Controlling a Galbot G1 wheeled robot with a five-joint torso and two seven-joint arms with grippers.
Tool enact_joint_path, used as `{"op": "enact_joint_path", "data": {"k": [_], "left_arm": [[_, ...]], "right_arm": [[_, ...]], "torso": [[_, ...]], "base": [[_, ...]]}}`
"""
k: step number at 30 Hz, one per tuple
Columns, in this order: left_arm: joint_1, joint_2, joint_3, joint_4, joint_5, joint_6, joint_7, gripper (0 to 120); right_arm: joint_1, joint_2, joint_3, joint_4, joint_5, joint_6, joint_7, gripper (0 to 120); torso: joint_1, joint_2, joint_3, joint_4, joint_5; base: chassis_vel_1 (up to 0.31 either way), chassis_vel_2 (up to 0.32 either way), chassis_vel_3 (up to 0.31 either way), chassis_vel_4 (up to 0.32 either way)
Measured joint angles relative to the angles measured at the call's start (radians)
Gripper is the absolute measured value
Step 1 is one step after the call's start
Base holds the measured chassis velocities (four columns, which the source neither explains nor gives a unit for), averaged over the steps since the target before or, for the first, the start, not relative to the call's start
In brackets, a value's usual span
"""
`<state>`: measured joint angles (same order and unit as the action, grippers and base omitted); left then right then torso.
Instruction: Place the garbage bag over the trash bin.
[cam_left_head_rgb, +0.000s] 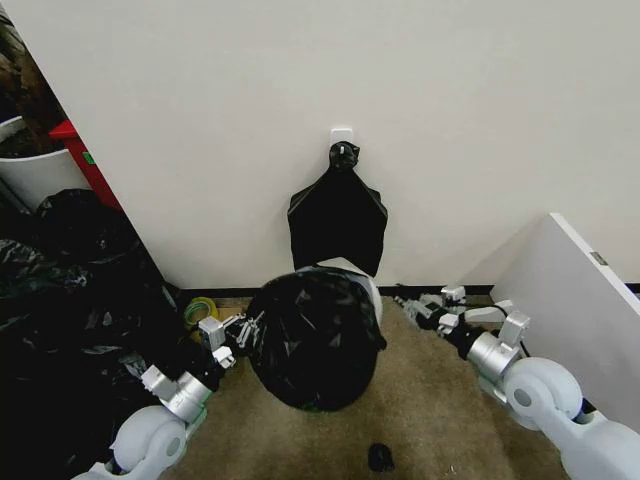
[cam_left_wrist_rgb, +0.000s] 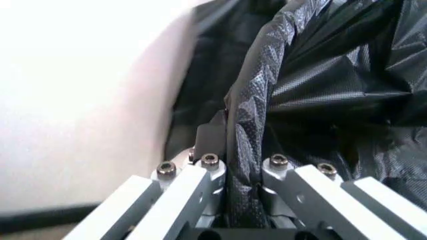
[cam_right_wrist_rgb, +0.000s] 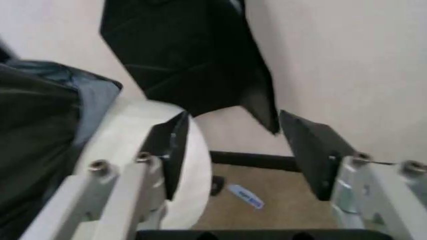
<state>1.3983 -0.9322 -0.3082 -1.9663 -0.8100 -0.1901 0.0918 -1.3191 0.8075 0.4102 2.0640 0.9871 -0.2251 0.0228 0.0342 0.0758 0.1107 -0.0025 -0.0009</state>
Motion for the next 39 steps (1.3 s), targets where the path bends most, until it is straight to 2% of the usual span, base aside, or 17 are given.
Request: {"op": "enact_joint_path", "data": {"k": [2,5,8,9,11,13,15,17,18,23,28,31,33,35,39], "left_arm": [[-0.004,-0.002,0.004,-0.011,-0.003,0.031,-0.04,3],[-0.017,-0.005,0.015,-0.042,-0.024,0.14,-0.167,3],[-0.021,-0.005,0.018,-0.048,-0.034,0.171,-0.2,3],[-0.025,-0.007,0.025,-0.052,-0.039,0.202,-0.241,3],[-0.028,-0.01,0.034,-0.052,-0.043,0.221,-0.276,3],[-0.036,-0.021,0.057,-0.052,-0.059,0.249,-0.334,3],[-0.039,-0.025,0.065,-0.051,-0.062,0.252,-0.344,3],[-0.05,-0.049,0.117,-0.039,-0.055,0.254,-0.367,3],[-0.05,-0.049,0.117,-0.039,-0.055,0.254,-0.367,3],[-0.076,-0.08,0.217,-0.031,-0.006,0.252,-0.409,3],[-0.082,-0.091,0.246,-0.036,0.034,0.251,-0.426,3],[-0.081,-0.101,0.263,-0.044,0.07,0.249,-0.435,3],[-0.08,-0.102,0.264,-0.044,0.079,0.247,-0.435,3],[-0.076,-0.104,0.266,-0.045,0.104,0.24,-0.434,3],[-0.074,-0.106,0.267,-0.048,0.135,0.236,-0.425,3]], "right_arm": [[-0.01,0.006,0.005,0.028,-0.007,-0.012,0.04,58],[-0.027,0.046,-0.003,0.141,-0.023,-0.048,0.204,73],[-0.036,0.063,-0.018,0.202,-0.024,-0.069,0.259,79],[-0.049,0.081,-0.045,0.276,-0.024,-0.097,0.308,85],[-0.059,0.097,-0.074,0.325,-0.022,-0.122,0.344,89],[-0.068,0.12,-0.125,0.379,-0.011,-0.167,0.391,81],[-0.07,0.125,-0.139,0.388,-0.008,-0.179,0.4,77],[-0.063,0.153,-0.2,0.394,-0.001,-0.238,0.442,64],[-0.063,0.153,-0.2,0.394,-0.001,-0.238,0.442,64],[0.012,0.218,-0.296,0.332,0.03,-0.345,0.53,41],[0.066,0.261,-0.364,0.291,0.045,-0.397,0.606,29],[0.109,0.298,-0.42,0.216,0.037,-0.423,0.666,12],[0.117,0.304,-0.43,0.199,0.032,-0.427,0.679,11],[0.139,0.324,-0.458,0.142,0.01,-0.437,0.716,1],[0.173,0.351,-0.492,0.075,-0.018,-0.44,0.739,0]], "torso": [[0.0,0.0,0.0,-0.0001,0.0003],[0.0,0.0,0.0,0.0,0.0003],[0.0,0.0,0.0,0.0001,0.0004],[0.0,0.0,0.0,0.0001,0.0],[0.0,0.0,0.0,0.0,-0.0003],[0.0,0.0,0.0,0.0,0.0003],[0.0,0.0,0.0,0.0001,0.0002],[0.0,0.0,0.0,-0.0001,0.0],[0.0,0.0,0.0,-0.0001,0.0],[0.0,0.0,0.0,-0.0001,0.0003],[0.0,0.0,0.0,0.0002,0.0004],[0.0,0.0,0.0,0.0,0.0003],[0.0,0.0,0.0,0.0,0.0002],[0.0,0.0,0.0,0.0001,0.0003],[0.0,0.0,0.0,-0.0001,0.0002]], "base": [[0.0,0.0,0.0,0.0],[0.0,0.0,0.0,0.0],[0.0,0.0,0.0,0.0],[0.0,0.0,0.0,0.0],[0.0,0.0,0.0,0.0],[0.0,0.0,0.0,0.0],[0.0,0.0,0.0,0.0],[0.0,0.0,0.0,0.0],[0.0,0.0,0.0,0.0],[0.0,0.0,0.0,0.0],[0.0,0.0,0.0,0.0],[0.0,0.0,0.0,0.0],[0.0,0.0,0.0,0.0],[0.0,0.0,0.0,0.0],[0.0,0.0,0.0,0.0]]}}
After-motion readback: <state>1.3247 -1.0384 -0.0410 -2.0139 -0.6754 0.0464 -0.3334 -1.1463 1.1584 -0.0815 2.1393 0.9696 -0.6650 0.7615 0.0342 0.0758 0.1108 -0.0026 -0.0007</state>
